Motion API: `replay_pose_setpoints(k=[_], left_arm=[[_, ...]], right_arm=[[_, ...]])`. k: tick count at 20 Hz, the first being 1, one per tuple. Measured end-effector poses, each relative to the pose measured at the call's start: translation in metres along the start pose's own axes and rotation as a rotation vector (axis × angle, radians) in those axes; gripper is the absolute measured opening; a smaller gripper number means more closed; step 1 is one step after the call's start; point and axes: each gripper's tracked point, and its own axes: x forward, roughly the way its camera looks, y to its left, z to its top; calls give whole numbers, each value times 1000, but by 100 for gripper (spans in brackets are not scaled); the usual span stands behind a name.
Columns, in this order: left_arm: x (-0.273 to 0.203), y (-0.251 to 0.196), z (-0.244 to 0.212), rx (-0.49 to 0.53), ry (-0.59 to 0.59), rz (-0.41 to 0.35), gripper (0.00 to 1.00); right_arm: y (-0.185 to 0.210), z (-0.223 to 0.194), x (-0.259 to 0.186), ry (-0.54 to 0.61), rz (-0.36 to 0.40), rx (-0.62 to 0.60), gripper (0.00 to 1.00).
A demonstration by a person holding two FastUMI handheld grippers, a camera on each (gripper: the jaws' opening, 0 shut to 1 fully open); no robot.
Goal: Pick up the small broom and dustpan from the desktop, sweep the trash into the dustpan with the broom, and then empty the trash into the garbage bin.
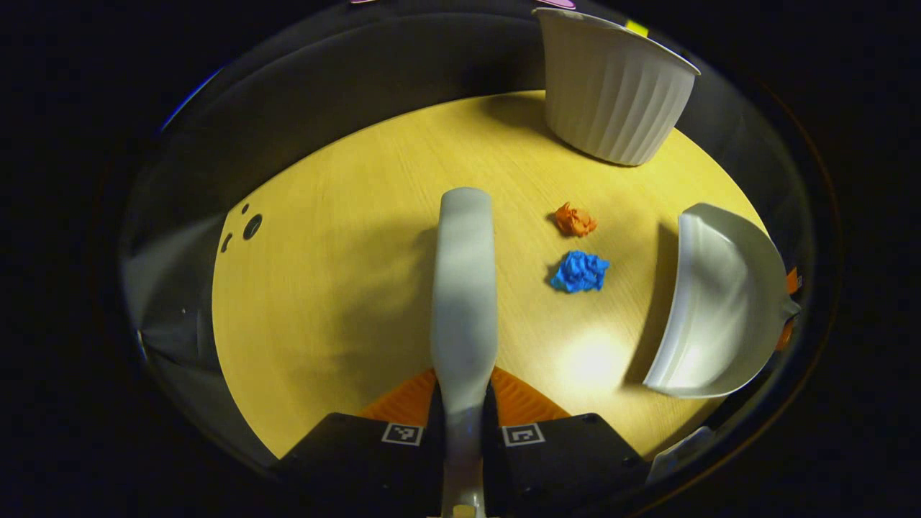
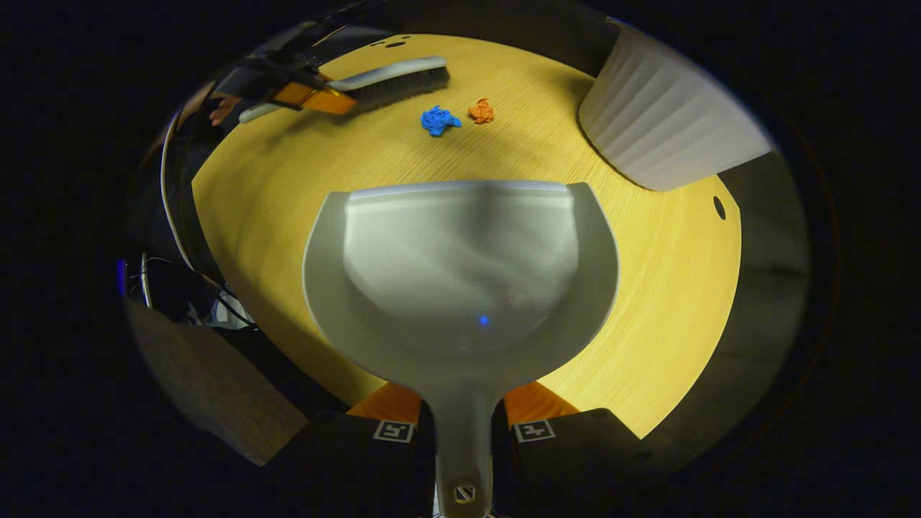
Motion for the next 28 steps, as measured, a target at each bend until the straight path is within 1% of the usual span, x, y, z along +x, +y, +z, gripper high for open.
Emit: replay_pose_setpoints(k=[1, 3, 4, 6, 7, 10, 12, 14, 15, 16, 17, 18, 19, 21, 22, 23, 24, 26, 28], left_arm=[[5, -4, 5, 15, 4, -2, 26], [11, -13, 12, 48, 17, -16, 26], [13, -19, 14, 63, 24, -27, 26], [18, -30, 19, 88, 27, -50, 26], [19, -35, 21, 98, 27, -60, 24], [18, -49, 22, 129, 34, -101, 24], [6, -53, 28, 146, 37, -140, 26], [-5, -65, 32, 159, 41, -181, 24], [-6, -80, 27, 165, 44, -204, 25], [-6, -93, 22, 172, 48, -233, 25], [-9, -105, 18, 182, 50, -269, 25], [-13, -116, 17, 189, 51, -301, 25], [-17, -124, 16, 192, 54, -336, 25], [-21, -141, 12, 189, 61, -400, 25], [-24, -151, 10, 183, 63, -422, 25], [-26, -156, 12, 185, 64, -440, 25], [-27, -154, 12, 187, 64, -455, 24], [-31, -151, 13, 187, 60, -460, 25], [-36, -151, 14, 160, 39, -469, 26]], right_arm=[[-2, -1, 2, 8, -2, -6, 39], [-5, -1, 5, 15, -2, -7, 32], [-6, -1, 6, 15, 0, -3, 35], [-8, 0, 6, 11, 6, 4, 35], [-9, 0, 7, 10, 10, 6, 35], [-14, 0, 10, 11, 12, -1, 36], [-16, 2, 10, 10, 20, 1, 35], [-17, 2, 11, 8, 23, 7, 35], [-17, 0, 13, 5, 24, 8, 35], [-17, 0, 13, 3, 25, 8, 32], [-17, 0, 14, 1, 25, 8, 35], [-17, 0, 14, 0, 27, 10, 32], [-17, 0, 15, -1, 30, 14, 35], [-17, 0, 17, -10, 34, 21, 35], [-19, -1, 19, -15, 35, 21, 39], [-18, -3, 17, -24, 36, 22, 35], [-19, -4, 19, -34, 34, 23, 35], [-19, -3, 22, -62, 29, 34, 35], [-23, -4, 27, -95, 18, 49, 35]])
